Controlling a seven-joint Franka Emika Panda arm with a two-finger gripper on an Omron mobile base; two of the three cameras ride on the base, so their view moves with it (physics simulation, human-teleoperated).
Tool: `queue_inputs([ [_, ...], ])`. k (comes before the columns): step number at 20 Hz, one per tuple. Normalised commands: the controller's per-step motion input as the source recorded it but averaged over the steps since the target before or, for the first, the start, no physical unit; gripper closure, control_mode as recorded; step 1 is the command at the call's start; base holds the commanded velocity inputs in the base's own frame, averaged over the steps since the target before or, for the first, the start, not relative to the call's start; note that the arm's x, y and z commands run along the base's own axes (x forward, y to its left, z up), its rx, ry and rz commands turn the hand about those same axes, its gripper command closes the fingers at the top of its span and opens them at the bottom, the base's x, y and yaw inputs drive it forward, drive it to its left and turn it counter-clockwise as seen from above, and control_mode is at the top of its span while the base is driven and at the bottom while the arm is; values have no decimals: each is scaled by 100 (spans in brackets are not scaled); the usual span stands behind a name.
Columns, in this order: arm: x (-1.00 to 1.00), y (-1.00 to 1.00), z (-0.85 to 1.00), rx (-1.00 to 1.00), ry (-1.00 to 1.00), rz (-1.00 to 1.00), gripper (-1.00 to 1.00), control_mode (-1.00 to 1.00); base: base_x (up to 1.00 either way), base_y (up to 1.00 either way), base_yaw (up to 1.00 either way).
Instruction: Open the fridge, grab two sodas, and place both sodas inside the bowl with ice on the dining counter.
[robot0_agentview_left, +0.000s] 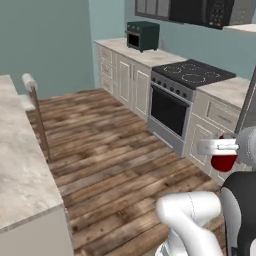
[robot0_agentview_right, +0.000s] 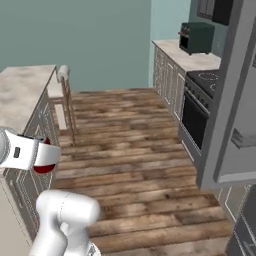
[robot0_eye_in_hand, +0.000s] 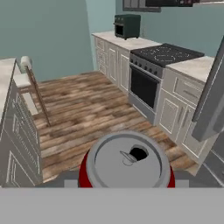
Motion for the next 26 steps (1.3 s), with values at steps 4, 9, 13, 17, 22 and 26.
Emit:
queue_inputs([
  [4, 0, 0, 0, 0, 0, 0, 100, 100, -33, 28, 48],
  [9, 0, 0, 0, 0, 0, 0, 100, 100, -11, 84, 48],
  [13, 0, 0, 0, 0, 0, 0, 100, 100, -9, 100, 41],
  [17, 0, 0, 0, 0, 0, 0, 100, 100, -1, 100, 35],
  [22, 0, 0, 0, 0, 0, 0, 100, 100, 0, 100, 31],
  [26, 0, 0, 0, 0, 0, 0, 100, 100, 35, 100, 15],
])
